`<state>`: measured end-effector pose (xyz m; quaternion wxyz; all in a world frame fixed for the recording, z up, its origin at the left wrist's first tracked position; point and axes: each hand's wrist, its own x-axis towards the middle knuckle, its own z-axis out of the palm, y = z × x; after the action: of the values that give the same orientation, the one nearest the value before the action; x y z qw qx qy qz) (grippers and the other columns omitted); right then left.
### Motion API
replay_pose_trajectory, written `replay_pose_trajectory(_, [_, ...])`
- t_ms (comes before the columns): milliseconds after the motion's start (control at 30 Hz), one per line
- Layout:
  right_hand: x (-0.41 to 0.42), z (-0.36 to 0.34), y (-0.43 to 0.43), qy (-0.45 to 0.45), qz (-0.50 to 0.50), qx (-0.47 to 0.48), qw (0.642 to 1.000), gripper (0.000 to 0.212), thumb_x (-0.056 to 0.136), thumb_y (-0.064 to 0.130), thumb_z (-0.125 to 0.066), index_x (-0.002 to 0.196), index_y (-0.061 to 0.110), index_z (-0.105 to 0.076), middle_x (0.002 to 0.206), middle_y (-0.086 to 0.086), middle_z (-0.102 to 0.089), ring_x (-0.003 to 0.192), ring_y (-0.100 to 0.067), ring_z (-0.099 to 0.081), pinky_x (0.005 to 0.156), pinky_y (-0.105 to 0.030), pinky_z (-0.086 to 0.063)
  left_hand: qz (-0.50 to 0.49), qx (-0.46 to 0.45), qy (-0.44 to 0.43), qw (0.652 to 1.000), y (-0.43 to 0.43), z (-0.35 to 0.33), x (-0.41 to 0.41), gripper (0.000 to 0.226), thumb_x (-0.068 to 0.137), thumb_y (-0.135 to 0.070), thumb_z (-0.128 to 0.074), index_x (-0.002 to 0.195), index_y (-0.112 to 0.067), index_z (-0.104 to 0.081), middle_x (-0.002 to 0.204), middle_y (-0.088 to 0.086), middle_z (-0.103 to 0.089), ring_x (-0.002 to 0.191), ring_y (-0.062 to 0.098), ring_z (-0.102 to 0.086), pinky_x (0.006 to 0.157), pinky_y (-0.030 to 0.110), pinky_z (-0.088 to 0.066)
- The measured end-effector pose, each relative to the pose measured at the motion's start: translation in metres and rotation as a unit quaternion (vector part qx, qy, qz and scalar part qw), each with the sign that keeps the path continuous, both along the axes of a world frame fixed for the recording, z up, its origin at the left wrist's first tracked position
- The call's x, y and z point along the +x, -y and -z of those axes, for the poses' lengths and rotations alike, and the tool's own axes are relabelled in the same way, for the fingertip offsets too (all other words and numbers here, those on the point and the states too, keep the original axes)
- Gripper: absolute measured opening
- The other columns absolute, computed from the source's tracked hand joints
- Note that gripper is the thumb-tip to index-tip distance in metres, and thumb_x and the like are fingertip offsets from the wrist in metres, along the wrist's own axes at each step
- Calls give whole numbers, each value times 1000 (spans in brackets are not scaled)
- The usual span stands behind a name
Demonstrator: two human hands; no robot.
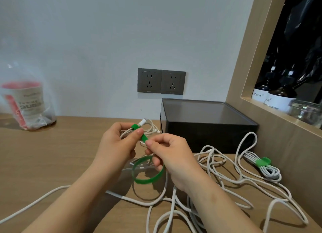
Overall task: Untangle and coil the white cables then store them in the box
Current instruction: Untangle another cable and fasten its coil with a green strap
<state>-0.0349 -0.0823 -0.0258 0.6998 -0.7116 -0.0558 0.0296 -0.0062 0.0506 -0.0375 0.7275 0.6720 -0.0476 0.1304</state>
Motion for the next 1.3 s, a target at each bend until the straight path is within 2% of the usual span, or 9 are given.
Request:
replay_pose_trajectory(133, [-1, -3, 2, -12, -18, -11, 1000, 10, 91, 13, -56, 92, 10, -66, 69, -1, -63, 44, -5, -42, 41, -16, -36, 2, -98, -12, 995, -3, -2, 4, 3, 89, -4, -57, 88, -6, -56, 62, 4, -41, 40, 3, -34, 34, 15, -28])
replay_pose_trajectory(300, [-2, -8, 7, -9, -29, -55, 998, 11, 91, 14, -57, 93, 11, -67, 66, 2, -64, 44, -4, -45, 42, -15, -39, -13, -84, 8, 996, -8, -3, 6, 5, 89, -5, -58, 89, -9, -57, 63, 5, -44, 40, 4, -35, 35, 16, -30])
replay_pose_trajectory(433, [-5, -14, 13, 18, -63, -82, 995, 10, 90, 14, -58, 90, 10, -67, 65, 3, -65, 44, -5, -47, 43, -17, -41, -59, 58, 53, 995, -13, -2, 7, 8, 87, -13, -64, 87, -17, -56, 71, 2, -57, 42, 3, -41, 43, 22, -36])
replay_pose_trajectory(533, [-9, -20, 16, 39, -82, -86, 992, 7, 90, 13, -58, 91, 9, -64, 65, 0, -66, 45, -7, -51, 45, -18, -45, -100, 228, 120, 961, -15, -2, 4, 16, 84, -20, -66, 81, -27, -53, 80, -8, -64, 54, 2, -50, 56, 23, -39])
replay_pose_trajectory(667, [-8, -21, 16, 65, -85, 7, 994, 11, 89, 4, -57, 96, 13, -56, 63, -7, -65, 46, -13, -54, 47, -23, -47, -83, 333, 164, 925, -13, 1, 2, 24, 80, -17, -71, 74, -28, -51, 80, -4, -63, 75, 12, -59, 64, 21, -42])
replay_pose_trajectory(800, [-6, -25, 22, 63, -111, 163, 978, 24, 82, 0, -51, 78, 12, -71, 70, -9, -68, 51, -14, -60, 52, -25, -47, -7, 336, 184, 924, -15, 4, 1, 16, 75, -28, -74, 72, -29, -58, 75, -6, -64, 74, 1, -59, 63, 11, -42])
replay_pose_trajectory(900, [-5, -27, 26, 43, -88, 243, 965, 31, 81, 3, -40, 79, 8, -70, 81, -11, -72, 46, -15, -56, 42, -21, -37, 64, 315, 159, 934, -16, 5, -1, 10, 77, -29, -73, 74, -30, -64, 79, -9, -69, 71, 1, -62, 62, 12, -44])
replay_pose_trajectory(1100, [-2, -25, 28, 91, 3, 112, 990, 20, 90, 6, -49, 94, 10, -68, 92, -2, -73, 39, -8, -42, 35, -15, -26, 214, 227, 84, 947, -5, -3, -14, 30, 88, -8, -62, 66, -28, -62, 63, -7, -61, 46, 1, -43, 47, 14, -36])
replay_pose_trajectory(1300, [2, -19, 25, 77, 34, 50, 995, 18, 95, 13, -48, 95, 16, -66, 92, 2, -74, 38, -4, -36, 42, -13, -37, 246, 137, 44, 958, -3, -6, -21, 11, 75, -19, -55, 67, -13, -54, 53, -1, -46, 41, 7, -34, 42, 16, -31])
